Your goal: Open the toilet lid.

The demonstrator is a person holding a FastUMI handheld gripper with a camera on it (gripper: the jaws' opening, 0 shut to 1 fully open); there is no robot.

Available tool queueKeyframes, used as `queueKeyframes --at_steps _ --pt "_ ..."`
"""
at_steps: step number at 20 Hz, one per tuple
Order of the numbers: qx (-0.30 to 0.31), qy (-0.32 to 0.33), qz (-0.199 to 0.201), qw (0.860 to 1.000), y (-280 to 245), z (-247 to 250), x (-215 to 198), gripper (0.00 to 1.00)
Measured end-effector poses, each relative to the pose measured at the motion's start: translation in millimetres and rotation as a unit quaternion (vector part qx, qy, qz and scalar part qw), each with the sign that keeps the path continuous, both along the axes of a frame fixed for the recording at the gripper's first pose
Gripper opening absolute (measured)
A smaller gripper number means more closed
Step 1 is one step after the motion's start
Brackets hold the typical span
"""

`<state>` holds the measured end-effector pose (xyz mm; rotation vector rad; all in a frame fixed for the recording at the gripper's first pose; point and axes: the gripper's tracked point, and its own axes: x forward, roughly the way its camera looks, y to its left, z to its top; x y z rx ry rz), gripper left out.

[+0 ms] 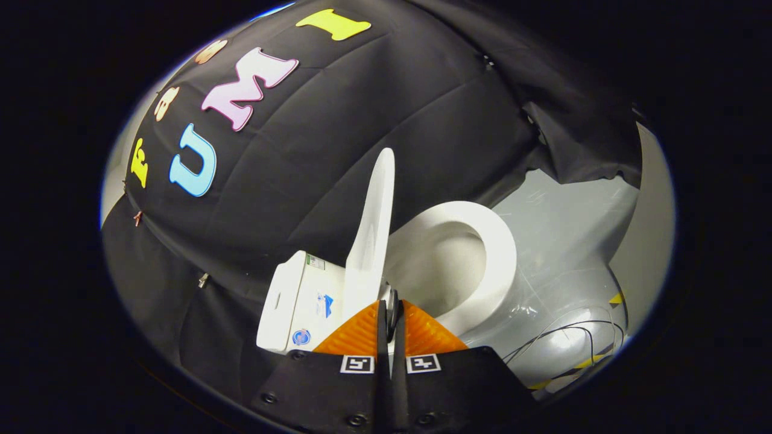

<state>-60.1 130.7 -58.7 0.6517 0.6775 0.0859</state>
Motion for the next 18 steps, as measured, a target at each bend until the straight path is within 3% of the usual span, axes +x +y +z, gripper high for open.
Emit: queueKeyframes --at_steps 8,18 --pt "-0.127 -0.016 0.023 0.992 35 32 1 0.05" --pt "-0.161 -0.039 0.043 0.985 87 67 1 0.05"
